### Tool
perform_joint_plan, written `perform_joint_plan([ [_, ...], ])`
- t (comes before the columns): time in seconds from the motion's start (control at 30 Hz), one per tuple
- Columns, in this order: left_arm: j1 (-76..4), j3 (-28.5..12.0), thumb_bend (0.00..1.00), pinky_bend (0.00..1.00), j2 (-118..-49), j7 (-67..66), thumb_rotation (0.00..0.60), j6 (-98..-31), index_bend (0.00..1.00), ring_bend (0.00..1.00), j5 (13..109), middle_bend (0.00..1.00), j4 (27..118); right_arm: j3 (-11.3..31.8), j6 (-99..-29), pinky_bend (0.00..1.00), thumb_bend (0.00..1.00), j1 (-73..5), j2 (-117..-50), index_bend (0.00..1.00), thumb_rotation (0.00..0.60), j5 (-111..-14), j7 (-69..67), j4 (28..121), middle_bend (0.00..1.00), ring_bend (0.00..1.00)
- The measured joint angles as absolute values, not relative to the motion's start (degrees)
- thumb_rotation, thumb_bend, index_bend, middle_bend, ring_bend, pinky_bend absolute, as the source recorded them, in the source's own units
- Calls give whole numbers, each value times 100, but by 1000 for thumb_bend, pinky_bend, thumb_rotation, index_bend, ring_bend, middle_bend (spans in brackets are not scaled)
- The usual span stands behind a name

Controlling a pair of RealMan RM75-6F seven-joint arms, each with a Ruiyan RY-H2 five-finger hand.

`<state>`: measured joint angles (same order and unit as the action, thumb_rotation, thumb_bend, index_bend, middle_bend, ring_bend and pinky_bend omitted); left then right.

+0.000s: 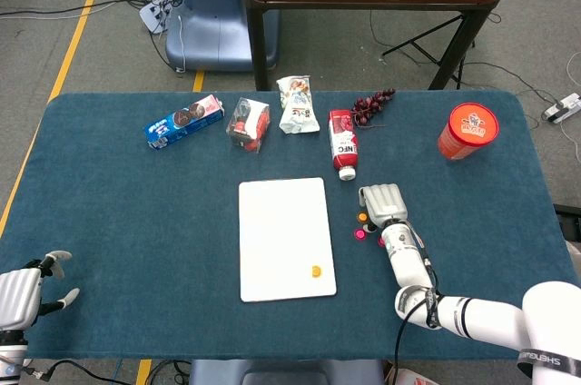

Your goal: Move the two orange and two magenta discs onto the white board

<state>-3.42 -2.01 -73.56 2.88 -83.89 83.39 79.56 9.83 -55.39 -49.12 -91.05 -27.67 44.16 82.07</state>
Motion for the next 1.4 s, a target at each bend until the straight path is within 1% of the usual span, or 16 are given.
perform_joint_plan([
  [0.27, -322, -186, 167, 648, -7400, 341, 600, -8370, 423, 484, 8319, 563, 7884, 961, -5465, 1000, 163, -4979, -9172, 460, 600, -2683, 4358, 8071, 1000, 1000],
  [0.63, -310, -179, 167, 648, -7423, 375, 600, -8369, 423, 484, 8328, 564, 7843, 932, -5319, 1000, 185, -5081, -9270, 484, 600, -2504, 4338, 7871, 1000, 1000],
  [0.9, -306, -174, 167, 648, -7440, 379, 600, -8357, 423, 484, 8326, 563, 7831, 920, -5264, 1000, 225, -5111, -9287, 558, 600, -2488, 4257, 7824, 1000, 1000],
  [1.1, -310, -177, 167, 648, -7452, 387, 600, -8346, 423, 484, 8325, 563, 7814, 930, -5321, 1000, 233, -5068, -9164, 578, 600, -2603, 4125, 8000, 1000, 1000],
  [1.4, -322, -192, 167, 648, -7444, 367, 600, -8352, 423, 484, 8334, 563, 7840, 946, -5521, 1000, 235, -4961, -8775, 582, 600, -2943, 3919, 8662, 1000, 1000],
])
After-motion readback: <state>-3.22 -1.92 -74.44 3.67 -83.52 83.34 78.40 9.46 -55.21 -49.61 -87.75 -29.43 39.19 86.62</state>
